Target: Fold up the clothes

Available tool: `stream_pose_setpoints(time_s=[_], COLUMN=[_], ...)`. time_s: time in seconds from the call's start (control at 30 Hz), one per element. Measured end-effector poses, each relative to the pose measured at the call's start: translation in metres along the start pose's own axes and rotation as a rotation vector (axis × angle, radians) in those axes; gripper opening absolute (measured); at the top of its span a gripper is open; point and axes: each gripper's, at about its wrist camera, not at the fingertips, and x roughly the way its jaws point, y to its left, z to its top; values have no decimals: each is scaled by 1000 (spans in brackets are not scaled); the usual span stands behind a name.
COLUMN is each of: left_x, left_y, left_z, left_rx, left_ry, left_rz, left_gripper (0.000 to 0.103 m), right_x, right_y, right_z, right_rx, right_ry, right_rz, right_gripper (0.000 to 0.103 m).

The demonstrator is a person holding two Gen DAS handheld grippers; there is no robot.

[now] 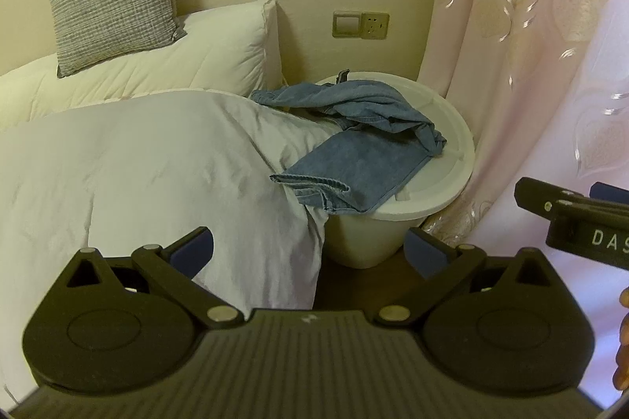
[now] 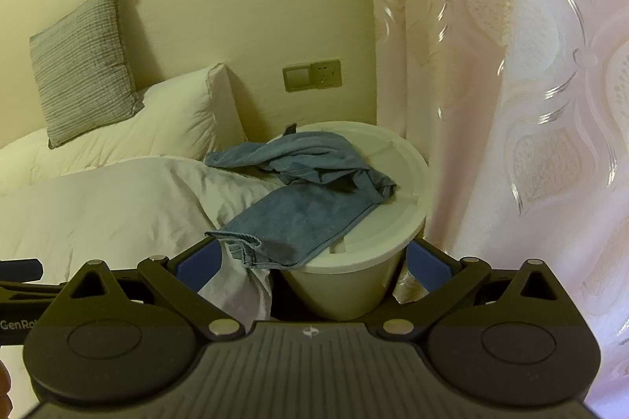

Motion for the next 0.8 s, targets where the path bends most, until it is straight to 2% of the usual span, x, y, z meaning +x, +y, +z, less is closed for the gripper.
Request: stream_pose_setpoints(time_s=[0.8], left_x=[18], left_y=[12], left_z=[13], left_rx=[18], left_ry=[-6], left_rz=[-39], left_gripper=[102], right_x=[15], right_y=[13], right_z=[9], right_rx=[10], right_ry=[0], right_rz=[-44], right_gripper=[103])
